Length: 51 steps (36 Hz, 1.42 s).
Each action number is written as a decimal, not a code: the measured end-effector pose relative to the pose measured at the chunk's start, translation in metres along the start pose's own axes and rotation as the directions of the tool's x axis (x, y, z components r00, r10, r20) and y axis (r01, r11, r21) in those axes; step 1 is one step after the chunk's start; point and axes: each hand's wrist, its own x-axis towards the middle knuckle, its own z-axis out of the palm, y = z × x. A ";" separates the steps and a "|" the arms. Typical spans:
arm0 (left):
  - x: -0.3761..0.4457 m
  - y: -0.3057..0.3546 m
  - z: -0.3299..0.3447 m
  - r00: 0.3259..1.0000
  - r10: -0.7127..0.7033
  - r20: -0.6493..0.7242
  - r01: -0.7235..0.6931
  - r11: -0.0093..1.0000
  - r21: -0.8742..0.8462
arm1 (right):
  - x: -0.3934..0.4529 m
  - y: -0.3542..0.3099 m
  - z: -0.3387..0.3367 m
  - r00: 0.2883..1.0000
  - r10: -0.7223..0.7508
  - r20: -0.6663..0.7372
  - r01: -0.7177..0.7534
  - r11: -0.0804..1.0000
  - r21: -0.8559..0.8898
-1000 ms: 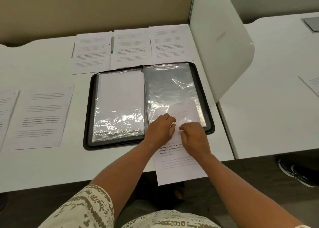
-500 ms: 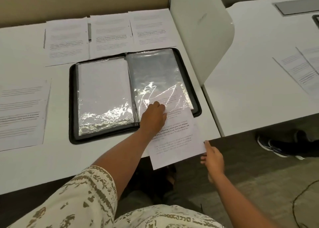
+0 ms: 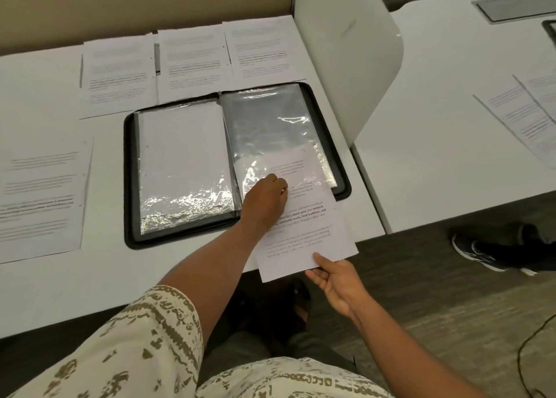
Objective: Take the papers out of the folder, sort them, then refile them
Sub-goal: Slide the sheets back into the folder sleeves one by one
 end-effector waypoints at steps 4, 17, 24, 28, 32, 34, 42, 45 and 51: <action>-0.003 0.001 -0.005 1.000 0.027 -0.010 -0.027 0.999 0.016 | 0.003 -0.008 0.016 0.999 -0.031 -0.026 0.031 0.999 0.007; -0.002 -0.001 -0.018 0.999 0.046 -0.002 -0.046 0.999 0.004 | 0.029 -0.050 0.093 0.988 -0.155 -0.001 0.155 0.988 -0.028; 0.003 -0.001 -0.029 0.996 0.081 -0.039 -0.080 0.996 0.025 | 0.035 -0.060 0.102 0.994 -0.092 0.056 0.090 0.995 0.034; 0.008 0.001 -0.033 0.993 0.102 -0.051 -0.101 0.994 0.030 | 0.033 -0.046 0.093 0.998 -0.058 -0.015 0.057 0.995 -0.083; 0.009 0.001 -0.033 0.992 0.124 -0.029 -0.123 0.992 0.031 | 0.036 -0.042 0.096 0.990 -0.103 -0.093 0.094 0.991 -0.097; 0.008 0.002 -0.034 0.991 0.131 -0.021 -0.130 0.991 0.032 | 0.040 -0.044 0.102 0.988 -0.116 -0.103 0.106 0.990 -0.095; 0.004 0.000 -0.040 0.994 0.112 0.000 -0.112 0.994 -0.004 | 0.055 -0.061 0.130 0.982 -0.177 -0.071 0.170 0.980 -0.102; 0.002 -0.001 -0.042 0.991 0.130 -0.008 -0.130 0.991 -0.005 | 0.060 -0.066 0.139 0.984 -0.172 -0.044 0.168 0.982 -0.080; 0.000 -0.007 -0.046 0.986 0.166 -0.027 -0.166 0.986 0.020 | 0.063 -0.078 0.143 0.991 -0.125 0.055 0.135 0.966 -0.221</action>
